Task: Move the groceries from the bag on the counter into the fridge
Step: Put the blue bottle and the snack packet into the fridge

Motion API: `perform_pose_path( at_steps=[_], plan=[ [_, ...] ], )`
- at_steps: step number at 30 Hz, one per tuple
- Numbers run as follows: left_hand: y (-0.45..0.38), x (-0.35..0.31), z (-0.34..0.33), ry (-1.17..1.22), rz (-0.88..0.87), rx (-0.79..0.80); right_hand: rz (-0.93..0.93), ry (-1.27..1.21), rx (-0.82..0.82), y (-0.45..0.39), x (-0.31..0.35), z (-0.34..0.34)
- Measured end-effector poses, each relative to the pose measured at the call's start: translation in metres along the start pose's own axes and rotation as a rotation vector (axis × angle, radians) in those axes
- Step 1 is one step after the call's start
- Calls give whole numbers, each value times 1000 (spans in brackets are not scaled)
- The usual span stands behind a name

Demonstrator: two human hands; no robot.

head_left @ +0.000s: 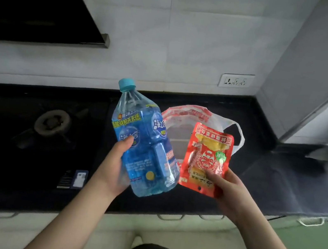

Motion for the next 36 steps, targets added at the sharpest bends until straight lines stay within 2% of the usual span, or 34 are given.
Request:
perform_pose_path(
  at_steps=[5, 10, 17, 22, 26, 31, 36],
  plan=[
    [40, 16, -6, 21, -101, -140, 18, 121, 45, 15, -4, 20],
    [89, 25, -3, 85, -193, -267, -25, 157, 162, 22, -16, -13],
    [177, 18, 31, 150, -355, -459, -54, 228, 368, 57, -44, -82],
    [255, -6, 50, 151, -575, -513, -106, 301, 500, 82, -76, -128],
    [321, -20, 68, 149, -668, -576, -120, 352, 596, 109, -100, -177],
    [418, -25, 90, 171, -767, -593, -121, 420, 764, 172, -143, -258],
    [546, -18, 111, 157, -888, -711, -130, 511, 906, 246, -200, -339]
  ],
)
Point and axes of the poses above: each hand's wrist, its own y-axis away from the middle knuckle, its own z-axis out of the back of the hand, x = y × z, the point moved 10 cm from there along -y, towards the middle knuckle, and after that the axes turned 8 degrees about y, right-handed, at the moved point
